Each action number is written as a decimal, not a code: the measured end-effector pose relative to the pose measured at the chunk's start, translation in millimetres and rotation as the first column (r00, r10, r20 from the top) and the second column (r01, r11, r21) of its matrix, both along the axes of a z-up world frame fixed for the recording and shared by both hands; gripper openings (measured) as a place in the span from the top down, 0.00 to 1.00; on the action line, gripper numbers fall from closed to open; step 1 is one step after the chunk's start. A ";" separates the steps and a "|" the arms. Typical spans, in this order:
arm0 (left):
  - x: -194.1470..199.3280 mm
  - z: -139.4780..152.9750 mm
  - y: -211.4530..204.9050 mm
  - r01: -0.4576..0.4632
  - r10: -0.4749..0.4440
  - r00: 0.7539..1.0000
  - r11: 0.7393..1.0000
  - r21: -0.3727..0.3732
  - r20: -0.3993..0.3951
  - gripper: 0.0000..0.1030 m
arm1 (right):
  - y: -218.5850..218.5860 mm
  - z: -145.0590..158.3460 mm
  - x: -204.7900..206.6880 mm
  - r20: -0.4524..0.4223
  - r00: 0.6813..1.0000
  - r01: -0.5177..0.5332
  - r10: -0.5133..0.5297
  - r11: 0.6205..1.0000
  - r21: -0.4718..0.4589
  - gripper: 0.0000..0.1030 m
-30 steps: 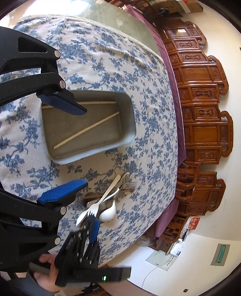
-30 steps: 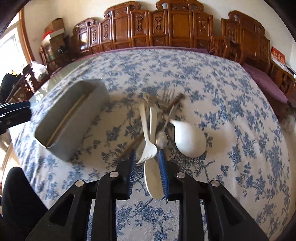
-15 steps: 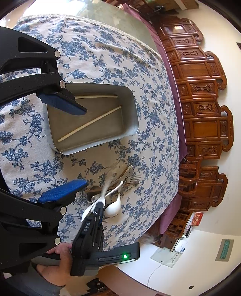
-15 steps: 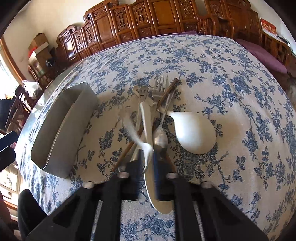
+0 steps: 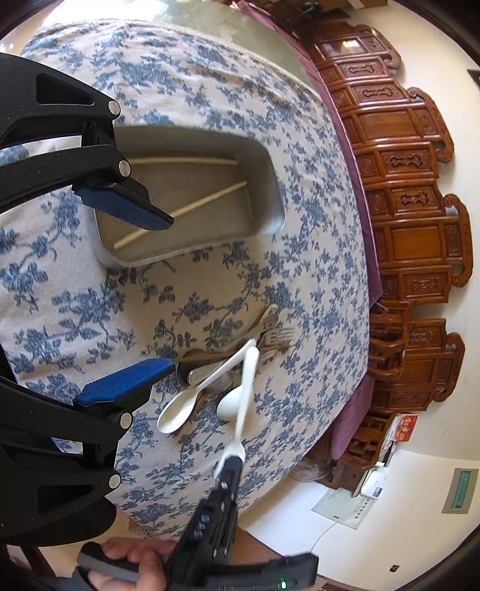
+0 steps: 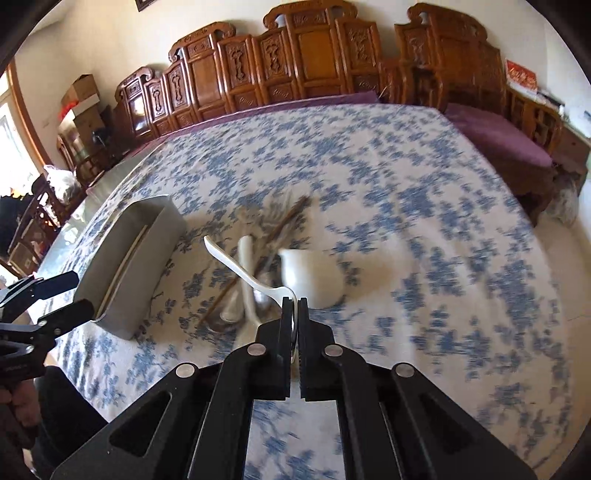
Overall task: Organize utensils
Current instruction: 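Grasp a white plastic utensil with the left tool while the right tool holds its spoon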
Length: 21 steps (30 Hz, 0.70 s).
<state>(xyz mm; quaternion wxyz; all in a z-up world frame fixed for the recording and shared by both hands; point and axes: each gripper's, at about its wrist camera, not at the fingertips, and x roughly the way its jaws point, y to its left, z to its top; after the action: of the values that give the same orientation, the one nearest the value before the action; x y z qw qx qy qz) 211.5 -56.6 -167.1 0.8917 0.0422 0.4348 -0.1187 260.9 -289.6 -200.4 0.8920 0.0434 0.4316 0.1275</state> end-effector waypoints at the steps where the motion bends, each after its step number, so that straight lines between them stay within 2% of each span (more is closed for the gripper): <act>1: 1.4 -2.6 -3.7 0.002 -0.002 1.000 1.000 -0.001 -0.006 0.33 | -5.6 0.9 -1.7 0.005 1.000 0.006 -0.006 1.000 -0.010 0.96; 10: 9.9 -24.3 -41.1 0.005 -0.005 0.999 1.000 -0.008 -0.054 0.33 | -41.8 -7.7 2.4 -0.013 0.997 0.070 -0.071 0.997 -0.025 0.96; 14: 12.5 -34.3 -60.1 0.004 -0.006 0.997 1.000 -0.024 -0.082 0.34 | -57.0 -6.4 4.4 -0.017 0.994 0.105 -0.105 0.995 0.002 0.96; 21: 21.4 -49.0 -92.4 0.002 -0.007 0.993 0.999 -0.043 -0.121 0.44 | -75.8 -4.8 8.1 -0.020 0.989 0.145 -0.144 0.989 0.031 0.96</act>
<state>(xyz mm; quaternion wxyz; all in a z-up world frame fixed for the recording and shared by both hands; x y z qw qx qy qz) 232.9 -149.0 -216.1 0.8640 0.0168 0.4854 -0.1323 269.1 -365.4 -205.2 0.8943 0.0900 0.4329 0.0692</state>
